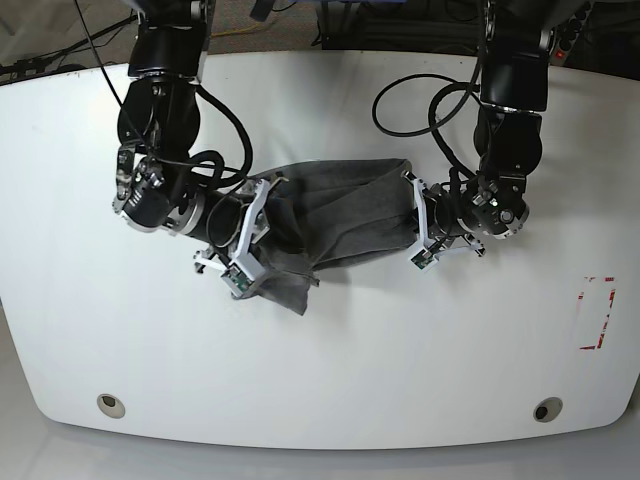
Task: Fold the T-shirt properly
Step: 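Lift both strip ends and fold them toward each other, then press and square the folded bundle with both grippers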
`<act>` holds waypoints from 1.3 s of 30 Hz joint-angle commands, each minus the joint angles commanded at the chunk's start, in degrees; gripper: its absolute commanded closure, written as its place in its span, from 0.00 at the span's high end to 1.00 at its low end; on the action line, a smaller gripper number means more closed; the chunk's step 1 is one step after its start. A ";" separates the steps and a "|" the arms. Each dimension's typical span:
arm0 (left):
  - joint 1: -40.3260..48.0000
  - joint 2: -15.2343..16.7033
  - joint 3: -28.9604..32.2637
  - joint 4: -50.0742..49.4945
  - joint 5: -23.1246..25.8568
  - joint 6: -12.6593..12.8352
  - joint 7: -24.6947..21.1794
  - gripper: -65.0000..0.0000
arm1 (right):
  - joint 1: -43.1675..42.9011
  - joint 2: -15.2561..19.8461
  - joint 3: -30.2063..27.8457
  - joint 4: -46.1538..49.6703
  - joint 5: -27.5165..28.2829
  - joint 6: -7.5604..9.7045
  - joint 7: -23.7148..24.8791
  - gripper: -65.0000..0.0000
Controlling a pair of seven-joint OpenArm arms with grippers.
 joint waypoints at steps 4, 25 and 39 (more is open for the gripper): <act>0.09 0.00 0.00 -0.09 0.00 0.00 -1.41 0.02 | 0.09 -2.11 -2.81 -2.73 -4.04 0.00 1.93 0.00; 0.09 0.35 -1.05 0.35 -0.53 0.00 -1.67 0.02 | 1.41 -7.56 -12.84 -9.49 -21.19 0.00 9.85 0.66; 0.09 3.60 -16.26 7.74 -0.62 0.00 -1.49 0.02 | 1.58 -9.23 -18.29 -5.19 -26.11 0.00 10.29 0.66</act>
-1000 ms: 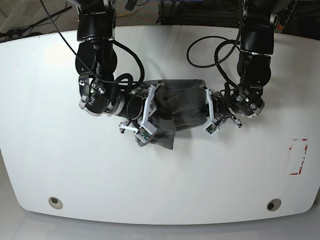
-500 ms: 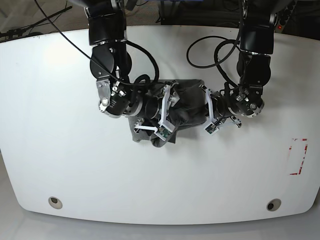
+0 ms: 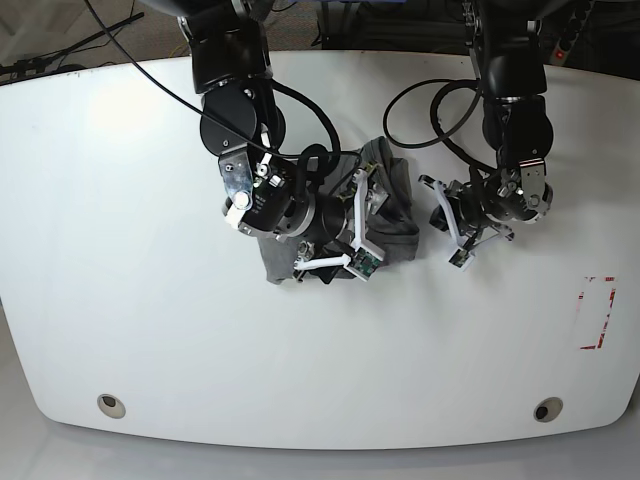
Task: Fold the T-shirt properly
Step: 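Press and square the folded bundle with both grippers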
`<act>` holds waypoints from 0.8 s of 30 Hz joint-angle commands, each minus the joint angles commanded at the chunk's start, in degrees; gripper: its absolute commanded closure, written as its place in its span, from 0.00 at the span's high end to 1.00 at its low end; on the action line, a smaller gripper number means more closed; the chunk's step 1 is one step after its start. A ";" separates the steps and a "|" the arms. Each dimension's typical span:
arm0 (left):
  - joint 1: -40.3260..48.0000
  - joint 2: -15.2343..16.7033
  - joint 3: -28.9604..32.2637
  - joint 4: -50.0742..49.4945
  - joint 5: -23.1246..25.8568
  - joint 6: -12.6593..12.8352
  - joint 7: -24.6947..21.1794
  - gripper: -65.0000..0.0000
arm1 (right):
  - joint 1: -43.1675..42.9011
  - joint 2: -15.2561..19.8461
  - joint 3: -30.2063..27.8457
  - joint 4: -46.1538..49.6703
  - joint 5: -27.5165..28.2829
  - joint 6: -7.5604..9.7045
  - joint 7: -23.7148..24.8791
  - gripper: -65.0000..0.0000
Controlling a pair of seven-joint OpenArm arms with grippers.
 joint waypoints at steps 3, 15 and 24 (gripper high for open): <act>1.41 -0.44 -0.62 3.60 0.00 0.00 0.09 0.02 | -0.53 1.93 0.18 0.26 0.00 0.00 0.18 0.66; 5.36 -6.95 7.65 17.93 0.62 0.00 0.00 0.02 | 3.25 7.12 17.67 -3.96 0.09 0.00 0.26 0.56; 5.10 -1.23 19.43 17.49 0.70 0.00 -0.18 0.02 | 9.05 9.14 17.58 -19.78 -0.53 0.00 7.03 0.14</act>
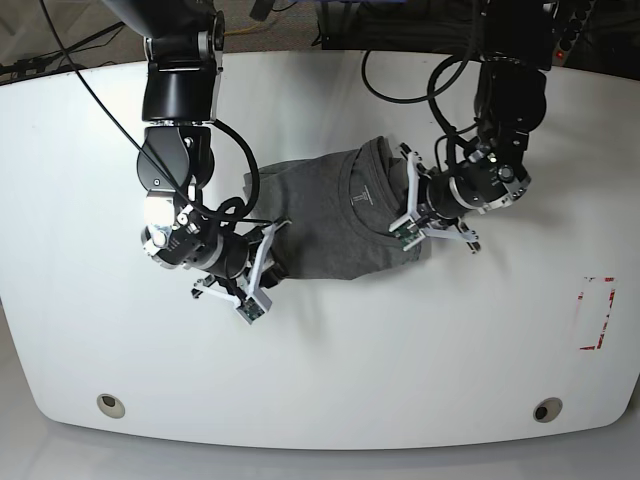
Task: Fold the T-shirt properly
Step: 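Press and square the folded bundle with both grippers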
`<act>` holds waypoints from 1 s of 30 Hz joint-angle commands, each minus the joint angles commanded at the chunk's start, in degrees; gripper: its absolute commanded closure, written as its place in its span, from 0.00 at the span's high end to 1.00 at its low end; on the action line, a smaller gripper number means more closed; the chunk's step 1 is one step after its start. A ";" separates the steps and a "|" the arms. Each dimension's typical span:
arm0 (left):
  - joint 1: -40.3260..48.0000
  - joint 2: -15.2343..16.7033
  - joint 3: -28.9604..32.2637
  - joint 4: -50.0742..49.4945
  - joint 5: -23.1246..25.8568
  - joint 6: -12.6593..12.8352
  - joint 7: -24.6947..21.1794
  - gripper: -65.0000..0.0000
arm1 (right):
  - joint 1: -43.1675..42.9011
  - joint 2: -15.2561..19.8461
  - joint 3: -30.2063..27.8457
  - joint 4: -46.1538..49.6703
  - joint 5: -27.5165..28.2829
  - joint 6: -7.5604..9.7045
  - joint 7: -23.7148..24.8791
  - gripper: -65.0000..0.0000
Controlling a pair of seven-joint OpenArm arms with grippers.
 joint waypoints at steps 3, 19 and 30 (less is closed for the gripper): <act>-0.53 1.32 0.62 -3.16 0.00 0.00 -0.09 0.02 | 1.58 0.35 0.00 -8.88 -0.18 0.00 6.95 0.14; -7.74 -6.15 1.58 -17.58 -0.18 0.00 -5.89 0.02 | 1.05 6.77 0.44 -15.82 0.62 0.00 15.82 0.13; -2.11 -8.53 -4.66 2.55 -0.09 0.00 -5.89 0.02 | -3.78 6.59 -0.18 6.33 0.00 0.00 1.41 0.13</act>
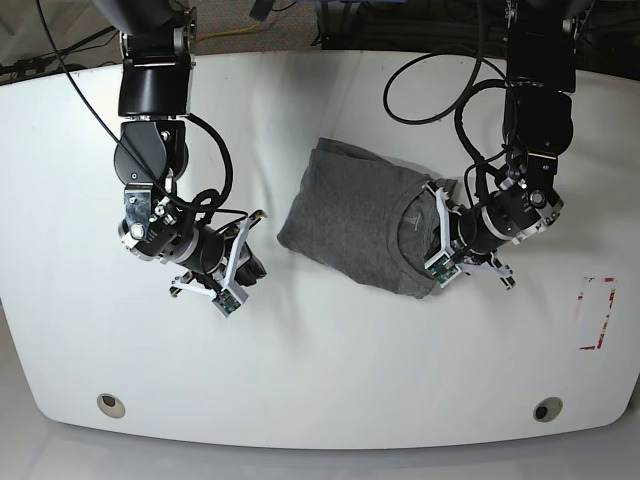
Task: Fold the T-shirt properly
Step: 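Press and square the folded bundle with both grippers, then carry the folded shirt with the left gripper to the table edge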
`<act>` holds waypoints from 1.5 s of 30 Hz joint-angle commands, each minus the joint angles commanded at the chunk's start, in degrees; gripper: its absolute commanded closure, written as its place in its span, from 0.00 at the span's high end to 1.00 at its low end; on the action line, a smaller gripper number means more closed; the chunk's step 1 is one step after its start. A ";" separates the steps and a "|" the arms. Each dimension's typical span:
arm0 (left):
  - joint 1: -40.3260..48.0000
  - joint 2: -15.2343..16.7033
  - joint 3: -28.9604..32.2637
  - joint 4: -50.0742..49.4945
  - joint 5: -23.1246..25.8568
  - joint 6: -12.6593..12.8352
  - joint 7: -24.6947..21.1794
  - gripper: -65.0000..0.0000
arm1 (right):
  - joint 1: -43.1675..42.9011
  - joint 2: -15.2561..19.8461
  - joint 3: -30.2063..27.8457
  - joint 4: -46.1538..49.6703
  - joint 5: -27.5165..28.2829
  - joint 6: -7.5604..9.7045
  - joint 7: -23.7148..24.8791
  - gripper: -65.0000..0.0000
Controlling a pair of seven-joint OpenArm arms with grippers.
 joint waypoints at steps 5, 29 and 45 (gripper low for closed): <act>4.66 2.46 0.35 2.37 0.00 0.00 0.00 0.02 | 2.29 -0.53 -3.96 -5.98 0.18 0.00 3.08 0.13; -2.29 -1.49 -0.18 -15.74 0.00 0.00 -0.26 0.02 | -6.77 -2.11 -9.32 -9.23 0.44 0.00 9.85 0.12; -4.22 0.35 -3.60 -2.90 0.09 3.65 5.89 0.16 | -11.34 -8.44 -15.38 -2.20 0.00 0.00 6.42 0.12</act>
